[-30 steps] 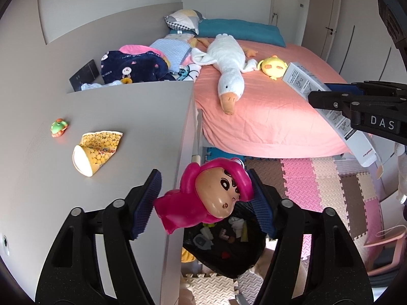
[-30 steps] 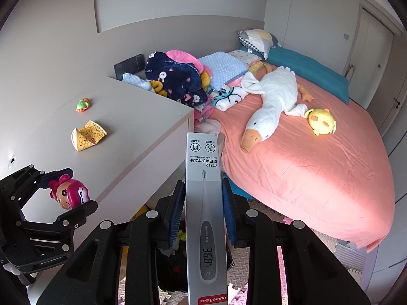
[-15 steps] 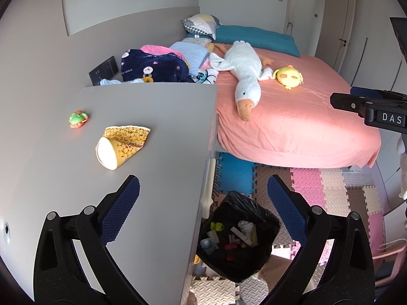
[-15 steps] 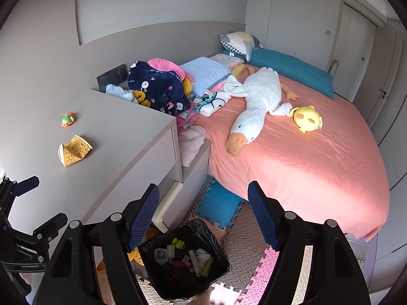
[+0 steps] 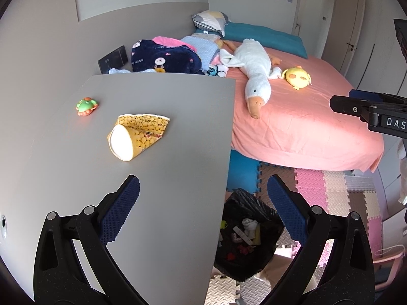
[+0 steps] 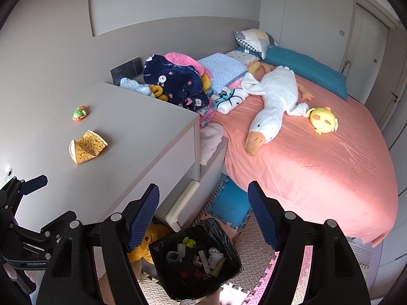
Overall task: Collect trash
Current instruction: 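Move both open grippers back over the desk toward the yellow cup, then grasp the yellow popcorn-print paper cup with the left gripper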
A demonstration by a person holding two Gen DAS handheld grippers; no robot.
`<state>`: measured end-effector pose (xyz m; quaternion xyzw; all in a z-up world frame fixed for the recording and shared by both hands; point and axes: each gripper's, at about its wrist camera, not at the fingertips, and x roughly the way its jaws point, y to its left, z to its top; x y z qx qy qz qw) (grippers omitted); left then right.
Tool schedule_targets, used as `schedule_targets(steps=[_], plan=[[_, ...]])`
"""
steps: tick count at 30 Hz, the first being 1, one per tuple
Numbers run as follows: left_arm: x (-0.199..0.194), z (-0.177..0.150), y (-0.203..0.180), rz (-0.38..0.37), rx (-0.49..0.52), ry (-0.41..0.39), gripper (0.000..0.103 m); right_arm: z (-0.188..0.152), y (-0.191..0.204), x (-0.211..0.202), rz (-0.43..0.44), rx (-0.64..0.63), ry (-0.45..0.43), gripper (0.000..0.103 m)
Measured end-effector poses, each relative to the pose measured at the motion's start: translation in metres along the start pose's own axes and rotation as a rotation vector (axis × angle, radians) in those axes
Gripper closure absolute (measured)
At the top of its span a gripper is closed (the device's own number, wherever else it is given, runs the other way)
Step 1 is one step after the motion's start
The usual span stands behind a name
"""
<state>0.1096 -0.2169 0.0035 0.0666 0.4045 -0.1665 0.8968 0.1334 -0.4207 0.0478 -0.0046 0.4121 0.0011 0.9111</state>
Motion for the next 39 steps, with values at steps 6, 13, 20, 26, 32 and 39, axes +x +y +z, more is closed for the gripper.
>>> schedule_targets(steps=[6,13,20,26,32,39], plan=[[0.011,-0.003,0.024,0.01,-0.027,0.019,0.006,0.007,0.019,0.014,0.033,-0.004,0.0,0.03],[0.026,-0.002,0.055,0.02,-0.076,0.035,0.006,0.015,0.04,0.039,0.069,-0.024,0.017,0.03],[0.045,0.004,0.079,0.031,-0.093,0.041,0.006,0.026,0.057,0.064,0.107,-0.041,0.028,0.03],[0.067,0.011,0.093,0.036,-0.074,0.051,0.006,0.036,0.069,0.085,0.129,-0.047,0.036,0.03],[0.092,0.023,0.111,0.018,-0.086,0.068,0.006,0.043,0.082,0.101,0.136,-0.068,0.047,0.03],[0.114,0.033,0.118,-0.032,-0.066,0.096,0.006,0.051,0.091,0.116,0.148,-0.08,0.052,0.03]])
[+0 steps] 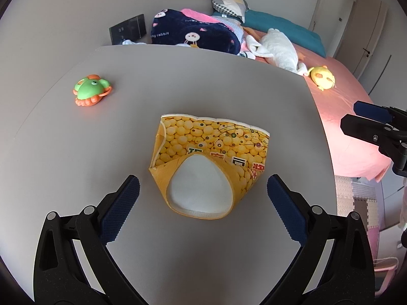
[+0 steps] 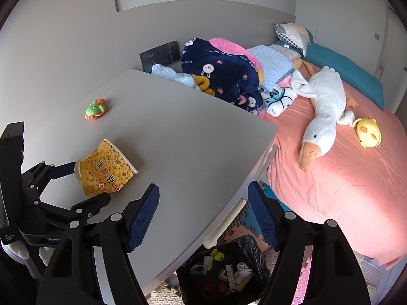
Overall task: Collect trash
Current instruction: 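Grasp the yellow popcorn-print paper cup with the left gripper, then grasp the green-and-orange turtle toy with the right gripper while the left holds the cup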
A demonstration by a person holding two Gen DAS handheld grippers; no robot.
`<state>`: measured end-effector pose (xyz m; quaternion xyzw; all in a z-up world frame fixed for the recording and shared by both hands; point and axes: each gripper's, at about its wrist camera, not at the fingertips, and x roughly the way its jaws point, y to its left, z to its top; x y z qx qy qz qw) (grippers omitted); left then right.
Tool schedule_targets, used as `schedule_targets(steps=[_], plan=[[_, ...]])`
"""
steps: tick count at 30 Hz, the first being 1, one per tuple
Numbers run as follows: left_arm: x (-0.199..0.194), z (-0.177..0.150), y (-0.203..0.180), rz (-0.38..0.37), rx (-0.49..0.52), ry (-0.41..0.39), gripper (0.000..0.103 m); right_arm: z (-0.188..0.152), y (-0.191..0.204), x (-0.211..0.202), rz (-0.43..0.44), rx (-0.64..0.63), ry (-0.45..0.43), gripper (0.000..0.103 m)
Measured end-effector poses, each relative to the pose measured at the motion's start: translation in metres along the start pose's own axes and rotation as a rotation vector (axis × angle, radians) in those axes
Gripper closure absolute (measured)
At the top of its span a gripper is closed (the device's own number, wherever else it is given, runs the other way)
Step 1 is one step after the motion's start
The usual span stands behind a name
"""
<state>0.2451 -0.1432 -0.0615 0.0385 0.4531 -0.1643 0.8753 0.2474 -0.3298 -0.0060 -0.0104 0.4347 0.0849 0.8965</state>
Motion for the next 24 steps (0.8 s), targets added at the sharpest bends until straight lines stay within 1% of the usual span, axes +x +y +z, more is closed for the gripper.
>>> schedule_targets(steps=[2,9,10,12,14,17,24], plan=[[0.006,0.003,-0.002,-0.01,0.018,0.011,0.006,0.002,0.002,0.003,0.001,-0.007,0.0,0.03],[0.016,0.01,-0.006,0.005,0.066,0.005,0.006,0.008,0.008,0.012,0.005,-0.019,0.003,0.03],[0.016,0.01,-0.007,0.016,0.075,0.002,0.011,0.008,0.008,0.013,0.007,-0.02,0.003,0.03],[0.015,0.01,-0.008,0.034,0.088,-0.003,0.012,0.01,0.011,0.015,0.012,-0.022,0.003,0.03],[0.013,0.009,-0.005,0.039,0.081,-0.01,0.012,0.013,0.015,0.017,0.018,-0.025,0.004,0.03],[0.005,0.007,0.004,0.071,0.072,-0.03,0.012,0.016,0.023,0.021,0.03,-0.032,0.005,0.03],[-0.021,-0.004,0.046,0.12,0.009,-0.05,0.012,0.027,0.055,0.032,0.071,-0.059,0.003,0.03]])
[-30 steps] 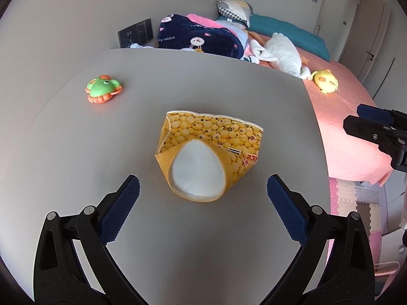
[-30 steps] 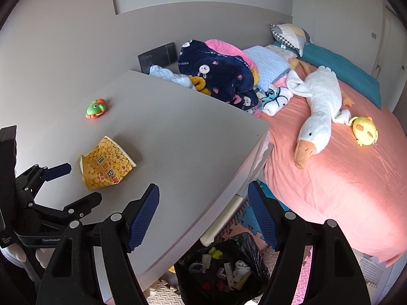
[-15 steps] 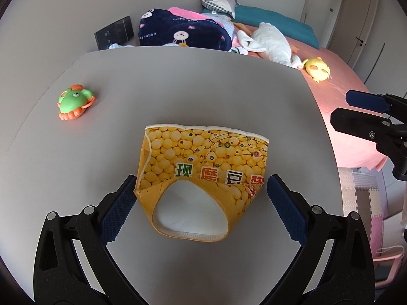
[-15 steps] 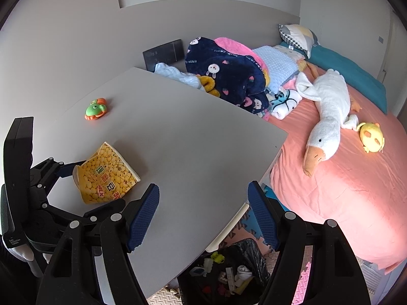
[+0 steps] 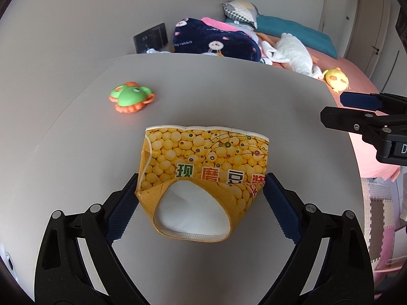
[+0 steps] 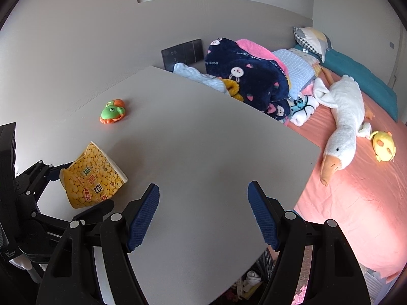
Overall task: Collect trash
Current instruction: 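Grasp the green-and-orange turtle toy with the right gripper while the left holds the cup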
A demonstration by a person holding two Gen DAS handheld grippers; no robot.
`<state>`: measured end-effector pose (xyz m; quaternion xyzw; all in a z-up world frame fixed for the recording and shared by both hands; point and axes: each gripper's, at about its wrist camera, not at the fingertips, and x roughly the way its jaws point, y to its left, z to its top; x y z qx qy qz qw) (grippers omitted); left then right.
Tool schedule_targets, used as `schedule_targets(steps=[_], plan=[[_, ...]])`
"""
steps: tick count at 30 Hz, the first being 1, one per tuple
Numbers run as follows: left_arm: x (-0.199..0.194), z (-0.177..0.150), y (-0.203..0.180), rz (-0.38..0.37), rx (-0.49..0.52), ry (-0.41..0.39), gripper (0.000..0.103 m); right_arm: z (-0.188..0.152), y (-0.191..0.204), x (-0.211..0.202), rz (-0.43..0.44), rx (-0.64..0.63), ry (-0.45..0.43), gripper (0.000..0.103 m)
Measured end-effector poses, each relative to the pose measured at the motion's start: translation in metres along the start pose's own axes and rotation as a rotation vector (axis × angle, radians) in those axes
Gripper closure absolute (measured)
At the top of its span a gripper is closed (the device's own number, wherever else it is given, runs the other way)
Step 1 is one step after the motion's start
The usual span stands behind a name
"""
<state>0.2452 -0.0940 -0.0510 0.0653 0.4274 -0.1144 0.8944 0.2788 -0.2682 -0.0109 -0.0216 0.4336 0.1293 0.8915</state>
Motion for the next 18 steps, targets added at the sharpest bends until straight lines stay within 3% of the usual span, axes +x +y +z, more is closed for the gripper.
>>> schedule_targets(steps=[18], plan=[[-0.028,-0.028,0.126,0.15,-0.151,-0.001,0.012,0.046,0.092,0.071,0.063,-0.068,0.037,0.03]])
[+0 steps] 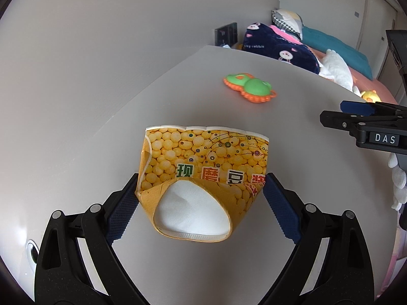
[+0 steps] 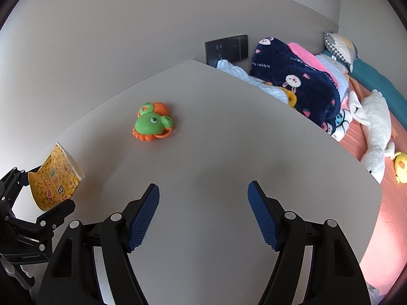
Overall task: Collect trash
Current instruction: 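Grasp the green-and-orange turtle toy with the right gripper while the left holds the cup, then carry the yellow cup and turtle toy over the trash bag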
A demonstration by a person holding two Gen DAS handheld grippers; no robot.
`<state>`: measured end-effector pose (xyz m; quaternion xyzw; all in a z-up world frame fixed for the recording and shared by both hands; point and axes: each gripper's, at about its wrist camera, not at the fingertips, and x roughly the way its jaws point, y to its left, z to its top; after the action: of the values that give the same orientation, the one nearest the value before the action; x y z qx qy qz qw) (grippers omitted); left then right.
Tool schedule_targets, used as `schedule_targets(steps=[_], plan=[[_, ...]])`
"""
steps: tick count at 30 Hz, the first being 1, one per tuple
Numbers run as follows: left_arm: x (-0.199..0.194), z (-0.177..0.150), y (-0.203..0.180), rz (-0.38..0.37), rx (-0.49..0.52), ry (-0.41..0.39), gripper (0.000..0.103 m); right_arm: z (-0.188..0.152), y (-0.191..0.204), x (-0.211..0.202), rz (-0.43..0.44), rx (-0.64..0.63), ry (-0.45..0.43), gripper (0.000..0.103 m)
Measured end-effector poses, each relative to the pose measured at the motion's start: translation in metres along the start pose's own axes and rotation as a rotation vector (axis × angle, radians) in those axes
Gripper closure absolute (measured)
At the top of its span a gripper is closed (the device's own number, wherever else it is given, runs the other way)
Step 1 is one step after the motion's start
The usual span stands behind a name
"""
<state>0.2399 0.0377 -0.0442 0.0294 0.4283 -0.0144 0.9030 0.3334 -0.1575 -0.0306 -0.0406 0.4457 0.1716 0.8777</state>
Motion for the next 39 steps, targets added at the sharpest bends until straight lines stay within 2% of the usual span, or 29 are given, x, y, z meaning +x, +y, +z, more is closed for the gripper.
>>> schedule_targets(steps=[12,23,25,27,39], plan=[[0.014,0.011,0.048,0.061,-0.059,0.009,0.012,0.043,0.042,0.045,0.058,-0.008,0.029,0.03],[0.022,0.013,0.064,0.084,-0.093,0.025,0.012,0.068,0.058,0.08,-0.013,-0.023,0.055,0.031],[0.021,0.012,0.067,0.087,-0.1,0.028,0.012,0.068,0.06,0.081,-0.05,-0.046,0.047,0.039],[0.022,0.013,0.068,0.088,-0.107,0.032,0.012,0.067,0.061,0.08,-0.038,-0.054,0.052,0.048],[0.015,0.018,0.054,0.077,-0.112,0.023,0.012,0.049,0.053,0.048,-0.036,-0.076,0.047,0.048]])
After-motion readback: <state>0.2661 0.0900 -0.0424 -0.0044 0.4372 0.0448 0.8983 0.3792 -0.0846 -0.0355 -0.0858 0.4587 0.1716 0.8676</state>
